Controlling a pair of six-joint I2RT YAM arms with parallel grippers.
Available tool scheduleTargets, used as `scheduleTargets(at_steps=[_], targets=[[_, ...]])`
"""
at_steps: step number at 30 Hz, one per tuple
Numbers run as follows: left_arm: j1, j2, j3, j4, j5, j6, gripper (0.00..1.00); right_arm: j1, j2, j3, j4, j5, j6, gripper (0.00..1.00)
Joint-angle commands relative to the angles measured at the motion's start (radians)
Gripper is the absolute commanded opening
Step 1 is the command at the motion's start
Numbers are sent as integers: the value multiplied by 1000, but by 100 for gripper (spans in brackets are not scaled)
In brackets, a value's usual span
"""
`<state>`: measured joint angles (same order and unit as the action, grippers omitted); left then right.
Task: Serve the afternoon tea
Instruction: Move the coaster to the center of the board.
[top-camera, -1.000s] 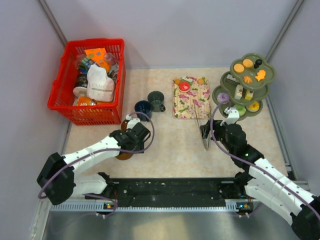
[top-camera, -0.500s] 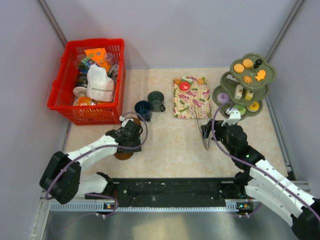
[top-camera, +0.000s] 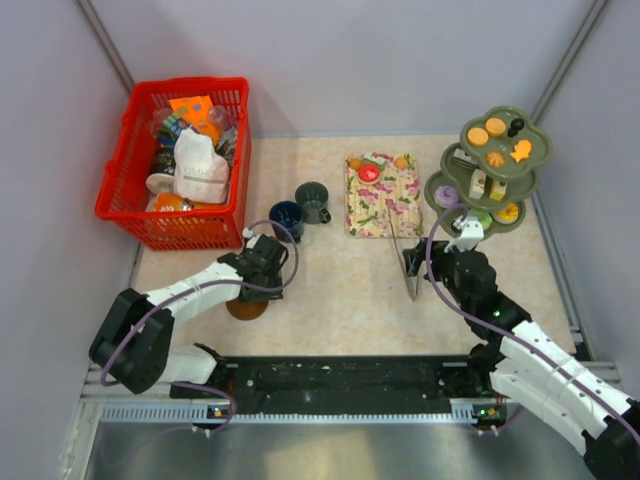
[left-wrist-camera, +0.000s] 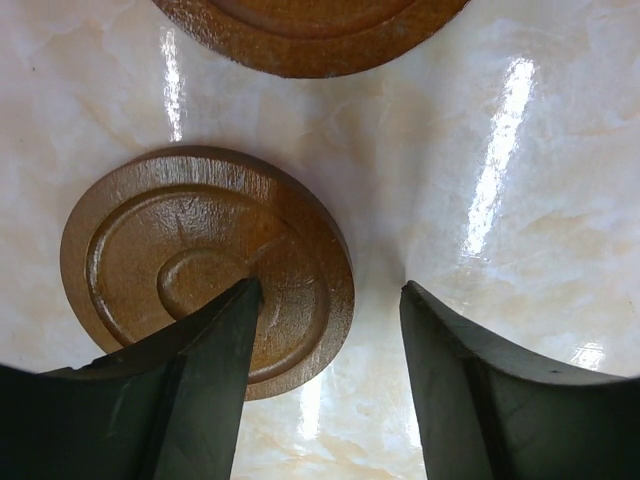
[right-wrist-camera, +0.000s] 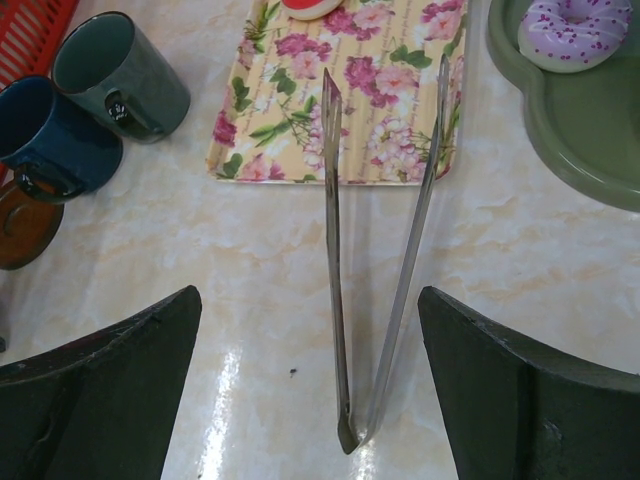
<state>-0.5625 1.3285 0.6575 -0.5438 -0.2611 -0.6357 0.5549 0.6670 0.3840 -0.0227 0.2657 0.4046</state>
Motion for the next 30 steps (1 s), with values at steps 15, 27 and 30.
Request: scheduleTargets(at_steps=[15,27,30], targets=[[-365,437,517,74,290,7,41,11,-101,-28,-11,177,57,90],[-375,316,587,21,136,-11,66,11,-208,-63,-22,228,66,90],[-355,256,513,48,105,-42,66,11,-195,-54,-23,210,63,90]])
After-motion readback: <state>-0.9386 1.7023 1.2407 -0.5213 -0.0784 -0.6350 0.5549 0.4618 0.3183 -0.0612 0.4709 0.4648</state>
